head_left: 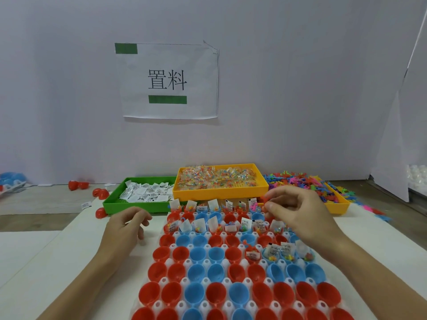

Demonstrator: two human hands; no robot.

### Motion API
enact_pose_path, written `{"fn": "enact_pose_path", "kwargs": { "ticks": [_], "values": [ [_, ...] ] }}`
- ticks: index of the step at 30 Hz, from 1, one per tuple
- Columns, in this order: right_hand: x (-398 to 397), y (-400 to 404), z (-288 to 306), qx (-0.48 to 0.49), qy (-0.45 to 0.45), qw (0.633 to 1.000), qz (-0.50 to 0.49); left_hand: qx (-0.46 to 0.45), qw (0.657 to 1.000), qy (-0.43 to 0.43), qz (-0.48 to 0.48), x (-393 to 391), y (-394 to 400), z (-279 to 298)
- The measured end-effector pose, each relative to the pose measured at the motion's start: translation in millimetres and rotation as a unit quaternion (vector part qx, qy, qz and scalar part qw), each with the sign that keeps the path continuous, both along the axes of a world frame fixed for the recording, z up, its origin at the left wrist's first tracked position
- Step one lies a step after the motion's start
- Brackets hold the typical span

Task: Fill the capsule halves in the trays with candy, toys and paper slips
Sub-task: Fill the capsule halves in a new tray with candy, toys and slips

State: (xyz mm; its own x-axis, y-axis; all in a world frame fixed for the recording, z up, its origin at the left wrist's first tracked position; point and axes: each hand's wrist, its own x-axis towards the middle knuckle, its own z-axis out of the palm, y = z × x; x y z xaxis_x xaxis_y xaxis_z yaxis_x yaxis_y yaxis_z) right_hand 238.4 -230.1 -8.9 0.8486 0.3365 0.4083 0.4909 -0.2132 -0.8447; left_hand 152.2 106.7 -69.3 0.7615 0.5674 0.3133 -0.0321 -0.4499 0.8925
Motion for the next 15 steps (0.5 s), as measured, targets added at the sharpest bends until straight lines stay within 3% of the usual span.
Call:
{"fn": "enact_pose_path", "kwargs": {
  "ticks": [6,15],
  "values": [
    [-24,4,-1,-0.001,0.042,0.998,0.036,0.056,0.997,-0.046,-0.003,-16,-30,36],
    [-40,14,1,-0.014,0.049,0.995,0.088,0.221,0.946,-0.041,-0.233,-38,-132,86]
  ]
}}
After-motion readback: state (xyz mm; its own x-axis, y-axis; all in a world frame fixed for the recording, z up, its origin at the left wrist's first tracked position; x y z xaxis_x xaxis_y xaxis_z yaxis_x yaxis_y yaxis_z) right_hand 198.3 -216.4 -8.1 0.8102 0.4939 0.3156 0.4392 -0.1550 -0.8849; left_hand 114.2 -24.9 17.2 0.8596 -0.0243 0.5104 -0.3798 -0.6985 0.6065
